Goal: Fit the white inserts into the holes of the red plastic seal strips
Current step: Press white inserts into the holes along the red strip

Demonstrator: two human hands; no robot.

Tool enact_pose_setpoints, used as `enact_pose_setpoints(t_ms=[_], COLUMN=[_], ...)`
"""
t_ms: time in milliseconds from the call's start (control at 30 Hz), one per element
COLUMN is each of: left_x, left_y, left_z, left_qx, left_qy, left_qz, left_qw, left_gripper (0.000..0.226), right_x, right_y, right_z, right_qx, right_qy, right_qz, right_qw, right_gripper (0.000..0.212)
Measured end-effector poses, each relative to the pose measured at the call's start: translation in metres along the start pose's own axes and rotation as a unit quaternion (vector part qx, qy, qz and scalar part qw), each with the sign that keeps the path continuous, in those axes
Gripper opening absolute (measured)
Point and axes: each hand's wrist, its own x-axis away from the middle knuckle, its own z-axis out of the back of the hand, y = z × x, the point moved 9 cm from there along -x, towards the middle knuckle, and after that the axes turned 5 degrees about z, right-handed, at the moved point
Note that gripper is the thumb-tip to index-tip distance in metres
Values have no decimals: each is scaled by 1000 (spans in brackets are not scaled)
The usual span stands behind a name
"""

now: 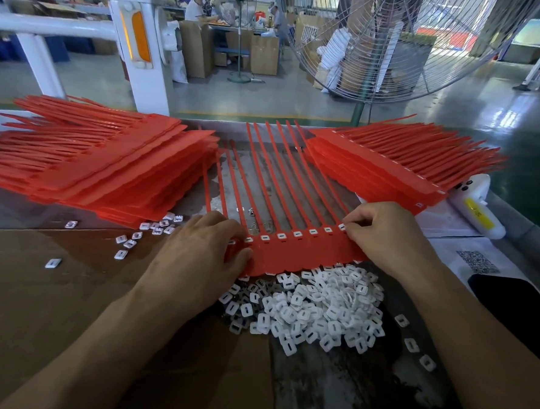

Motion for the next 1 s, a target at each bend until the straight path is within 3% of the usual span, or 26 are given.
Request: enact_pose_setpoints(t_ms=[300,533,833,900,1000], left_x=[0,0,-1,0,0], left_y=[-1,0,0,0,0], left_z=[-2,-1,-1,0,-1], left_qx=[-7,-3,2,2,0], left_qy=[-6,-5,-2,1,0], left_qz=[2,2,-2,-3,-3], left_qw=[1000,1000,1000,1000,1000], left_gripper=[45,43,42,41,41], right_x=[9,8,10,12,21], right_y=[-24,-32,-22,-26,-43], right_z=[-2,-7,6,5,-8], right_qx=[167,222,82,7,-49], right_qy=[-58,-89,-34,-61,-167], right_qz=[52,61,42,54,104], right_qw=[983,969,995,997,979], right_gripper=[20,21,15,7,5])
